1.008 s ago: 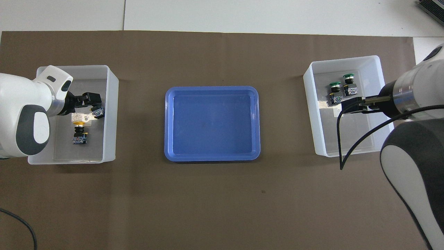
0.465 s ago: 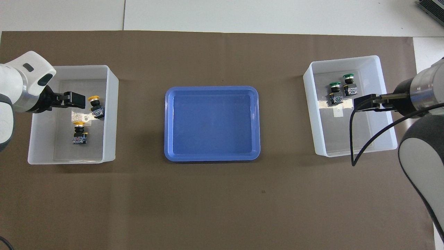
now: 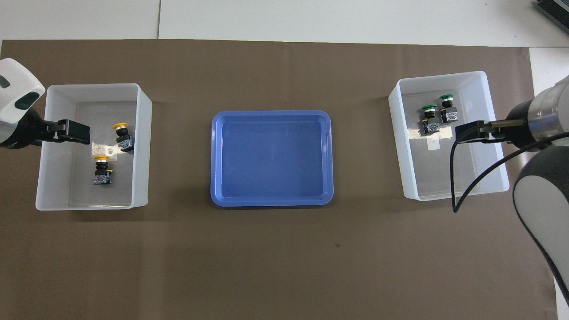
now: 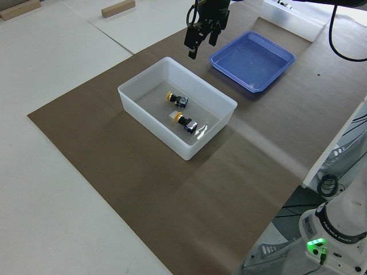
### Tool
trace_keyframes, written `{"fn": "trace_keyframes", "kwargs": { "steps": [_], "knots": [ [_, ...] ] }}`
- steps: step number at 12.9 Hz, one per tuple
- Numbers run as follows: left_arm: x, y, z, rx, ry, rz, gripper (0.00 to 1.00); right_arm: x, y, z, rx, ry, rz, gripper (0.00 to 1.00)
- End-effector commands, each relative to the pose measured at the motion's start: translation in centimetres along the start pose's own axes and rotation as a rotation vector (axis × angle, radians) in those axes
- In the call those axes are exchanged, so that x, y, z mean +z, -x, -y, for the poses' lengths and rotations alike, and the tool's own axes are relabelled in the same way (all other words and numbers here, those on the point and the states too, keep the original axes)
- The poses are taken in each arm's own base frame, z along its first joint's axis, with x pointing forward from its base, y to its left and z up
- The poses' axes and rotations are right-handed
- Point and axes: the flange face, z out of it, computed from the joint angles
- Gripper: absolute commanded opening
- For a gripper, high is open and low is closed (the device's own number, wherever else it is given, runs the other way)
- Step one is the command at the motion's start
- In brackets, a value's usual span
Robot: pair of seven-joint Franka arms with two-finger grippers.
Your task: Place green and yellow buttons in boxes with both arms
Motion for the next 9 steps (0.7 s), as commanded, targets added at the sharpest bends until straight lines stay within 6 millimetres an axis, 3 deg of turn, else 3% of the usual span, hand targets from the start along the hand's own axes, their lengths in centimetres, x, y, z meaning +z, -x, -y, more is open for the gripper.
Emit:
{"fn": "trace_keyframes", "kwargs": {
  "steps": [1,3,4,6,9],
  "knots": [
    [-2.2,0.1,-0.4,0.021,0.003,0.014,1.00,0.3,0.8,-0.4,-0.015,-0.023,0.028,1.00],
    [-2.4,0.4,-1.2,0.035,0.001,0.023,1.00,0.7,1.2,-0.3,-0.018,-0.021,0.046,1.00],
    [-2.9,0.7,-3.4,0.073,-0.003,0.029,1.00,0.8,1.6,-0.2,-0.011,-0.021,0.054,1.00],
    [-5.2,0.9,-3.6,0.075,0.002,0.020,1.00,1.0,2.1,-0.5,-0.006,-0.020,0.080,1.00],
    [-5.6,1.7,-4.0,0.084,0.004,0.040,1.00,0.9,2.0,-0.6,-0.004,-0.020,0.076,1.00]
  ]
}}
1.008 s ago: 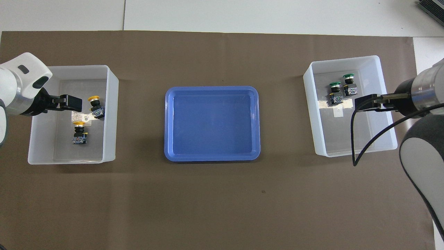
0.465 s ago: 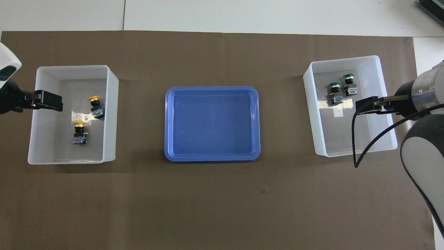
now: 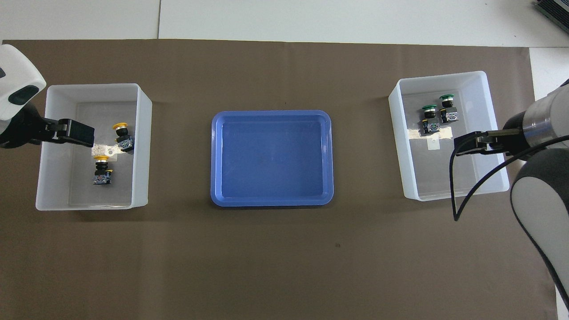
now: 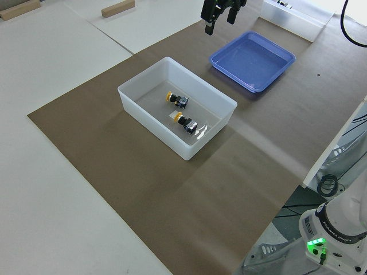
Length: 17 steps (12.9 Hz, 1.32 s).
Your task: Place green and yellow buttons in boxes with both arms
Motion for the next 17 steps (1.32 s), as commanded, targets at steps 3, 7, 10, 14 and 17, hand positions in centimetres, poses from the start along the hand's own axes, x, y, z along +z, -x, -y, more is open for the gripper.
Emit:
{"fn": "trace_keyframes", "kwargs": {
  "steps": [3,7,10,14,17],
  "knots": [
    [-1.0,2.1,-0.4,0.000,0.018,0.014,1.00,-0.3,0.9,0.4,-0.018,-0.028,-0.008,1.00],
    [-2.9,2.8,0.2,-0.009,0.060,0.005,1.00,-0.3,0.8,-0.2,-0.009,-0.028,-0.009,1.00],
    [-3.4,3.2,0.9,0.026,0.060,0.023,1.00,-0.3,0.9,-0.2,-0.014,-0.028,-0.006,1.00],
    [-2.1,3.6,0.8,0.021,0.056,-0.005,1.00,-0.4,0.8,-0.8,-0.005,-0.038,0.009,1.00],
    [-2.1,3.6,1.4,0.017,0.054,-0.006,1.00,-0.5,0.8,-0.9,-0.006,-0.042,0.016,1.00]
  ]
}}
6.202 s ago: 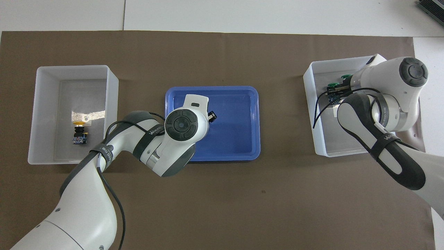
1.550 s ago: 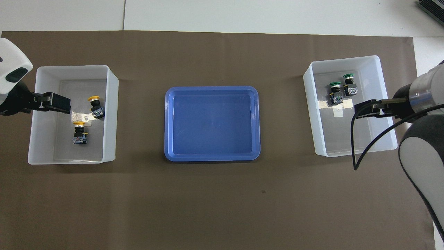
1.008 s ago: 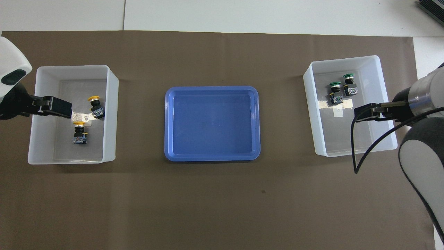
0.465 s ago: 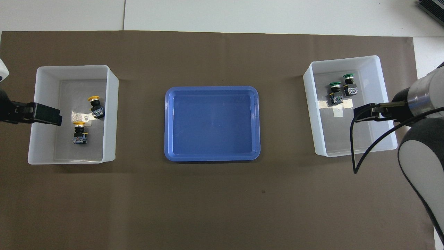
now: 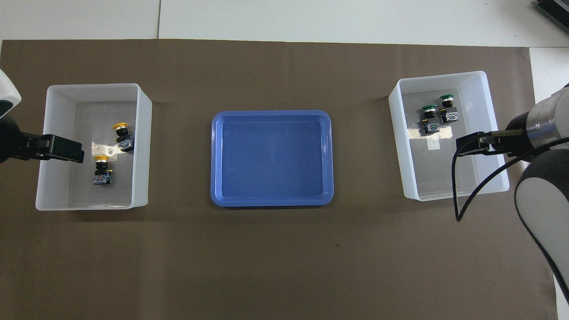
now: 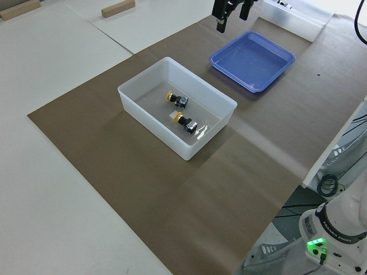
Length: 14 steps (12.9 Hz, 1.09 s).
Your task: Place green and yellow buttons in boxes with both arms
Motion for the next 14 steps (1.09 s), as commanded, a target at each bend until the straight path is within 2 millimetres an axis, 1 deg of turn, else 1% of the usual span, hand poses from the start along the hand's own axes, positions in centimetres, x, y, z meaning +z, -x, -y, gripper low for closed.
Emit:
{"fn": "trace_keyframes", "kwargs": {
  "steps": [1,3,4,9,12,14],
  "knots": [
    [-0.15,0.95,0.39,0.013,0.010,-0.021,1.00,-0.70,0.63,-0.52,-0.027,-0.038,0.016,1.00],
    [-0.13,1.20,-0.03,0.020,0.009,-0.022,1.00,-0.66,0.60,-1.10,-0.033,-0.038,0.018,1.00],
    [0.22,1.31,0.20,0.014,0.009,-0.019,1.00,-0.58,0.61,-1.10,-0.033,-0.038,0.019,1.00],
    [0.12,1.28,0.42,0.008,0.010,-0.024,1.00,-0.41,0.70,-1.10,-0.035,-0.038,0.021,1.00],
    [0.10,1.64,0.34,0.003,0.010,0.001,1.00,-0.36,0.68,-1.09,-0.035,-0.038,0.019,1.00],
    [-0.21,1.66,0.82,-0.007,0.010,-0.001,1.00,-0.39,0.72,-1.01,-0.035,-0.038,0.018,1.00]
  ]
}}
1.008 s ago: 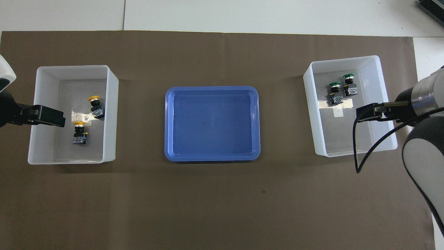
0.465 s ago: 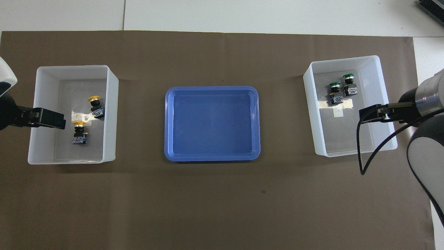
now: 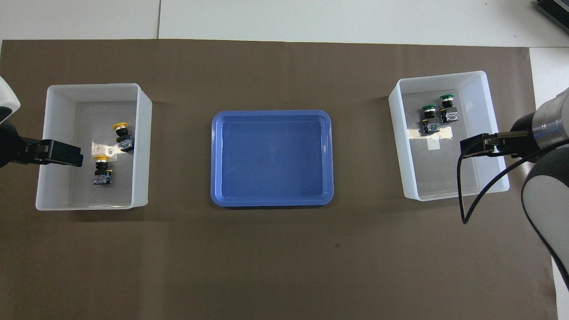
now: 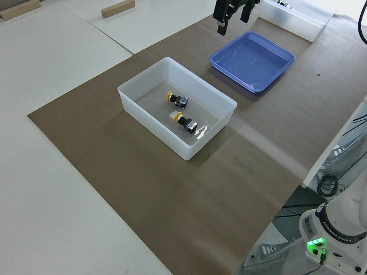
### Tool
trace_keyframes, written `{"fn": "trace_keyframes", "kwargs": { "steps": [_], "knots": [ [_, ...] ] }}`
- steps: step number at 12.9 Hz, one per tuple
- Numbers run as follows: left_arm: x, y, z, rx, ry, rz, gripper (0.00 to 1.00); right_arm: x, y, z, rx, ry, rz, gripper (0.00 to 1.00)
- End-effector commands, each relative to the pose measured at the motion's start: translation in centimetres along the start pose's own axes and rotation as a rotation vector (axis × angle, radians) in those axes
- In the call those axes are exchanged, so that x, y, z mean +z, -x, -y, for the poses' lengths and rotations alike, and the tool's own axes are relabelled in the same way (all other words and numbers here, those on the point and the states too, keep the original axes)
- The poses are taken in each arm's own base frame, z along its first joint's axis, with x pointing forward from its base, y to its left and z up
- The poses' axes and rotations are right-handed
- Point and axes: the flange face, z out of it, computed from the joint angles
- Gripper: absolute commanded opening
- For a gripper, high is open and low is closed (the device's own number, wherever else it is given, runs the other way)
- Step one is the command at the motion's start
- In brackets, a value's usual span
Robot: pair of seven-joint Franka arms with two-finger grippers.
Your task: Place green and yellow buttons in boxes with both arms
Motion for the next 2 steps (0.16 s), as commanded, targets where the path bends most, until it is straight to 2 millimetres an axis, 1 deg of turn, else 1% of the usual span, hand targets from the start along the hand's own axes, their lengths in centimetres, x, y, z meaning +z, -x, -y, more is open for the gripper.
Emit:
{"fn": "trace_keyframes", "kwargs": {
  "steps": [1,2],
  "knots": [
    [-0.35,0.95,0.87,-0.013,0.013,-0.002,1.00,-0.32,0.52,-0.39,-0.016,-0.036,0.002,1.00],
    [-0.35,1.01,0.86,-0.014,0.013,0.000,1.00,-0.34,0.56,-0.39,-0.013,-0.036,0.000,1.00]
  ]
}}
